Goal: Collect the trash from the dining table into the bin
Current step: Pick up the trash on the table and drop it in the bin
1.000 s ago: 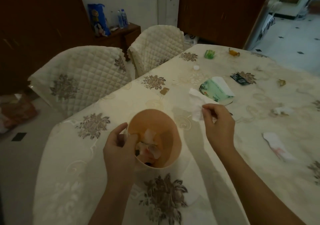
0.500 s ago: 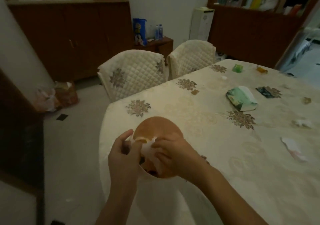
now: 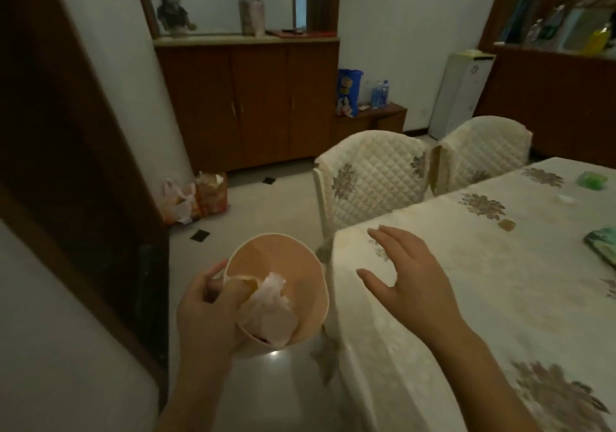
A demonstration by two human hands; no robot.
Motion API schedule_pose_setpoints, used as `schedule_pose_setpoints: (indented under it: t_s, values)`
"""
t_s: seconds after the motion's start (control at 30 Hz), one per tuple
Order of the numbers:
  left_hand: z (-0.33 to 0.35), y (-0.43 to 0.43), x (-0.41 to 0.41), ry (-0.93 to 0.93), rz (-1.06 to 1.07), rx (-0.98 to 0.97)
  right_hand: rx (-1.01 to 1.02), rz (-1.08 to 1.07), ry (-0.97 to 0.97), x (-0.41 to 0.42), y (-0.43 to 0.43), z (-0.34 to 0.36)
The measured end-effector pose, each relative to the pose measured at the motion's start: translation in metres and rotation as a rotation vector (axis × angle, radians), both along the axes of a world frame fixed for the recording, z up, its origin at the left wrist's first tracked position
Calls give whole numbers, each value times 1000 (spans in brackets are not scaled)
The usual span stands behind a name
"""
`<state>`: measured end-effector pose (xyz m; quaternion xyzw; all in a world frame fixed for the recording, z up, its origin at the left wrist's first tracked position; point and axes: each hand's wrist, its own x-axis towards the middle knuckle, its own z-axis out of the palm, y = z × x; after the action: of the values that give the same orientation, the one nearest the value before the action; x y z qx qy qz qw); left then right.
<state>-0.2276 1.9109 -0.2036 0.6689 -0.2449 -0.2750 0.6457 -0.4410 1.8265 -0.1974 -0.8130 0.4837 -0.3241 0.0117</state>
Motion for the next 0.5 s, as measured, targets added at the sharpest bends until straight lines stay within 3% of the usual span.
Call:
schedule_pose_setpoints:
  t_s: [0.27,0.5]
  values:
    - [0,-41,113,11,34,-46,95,9,65,102,-43,-16]
    - [-18,-134,179,59,55,-18,116,31,42,172,-143,-34]
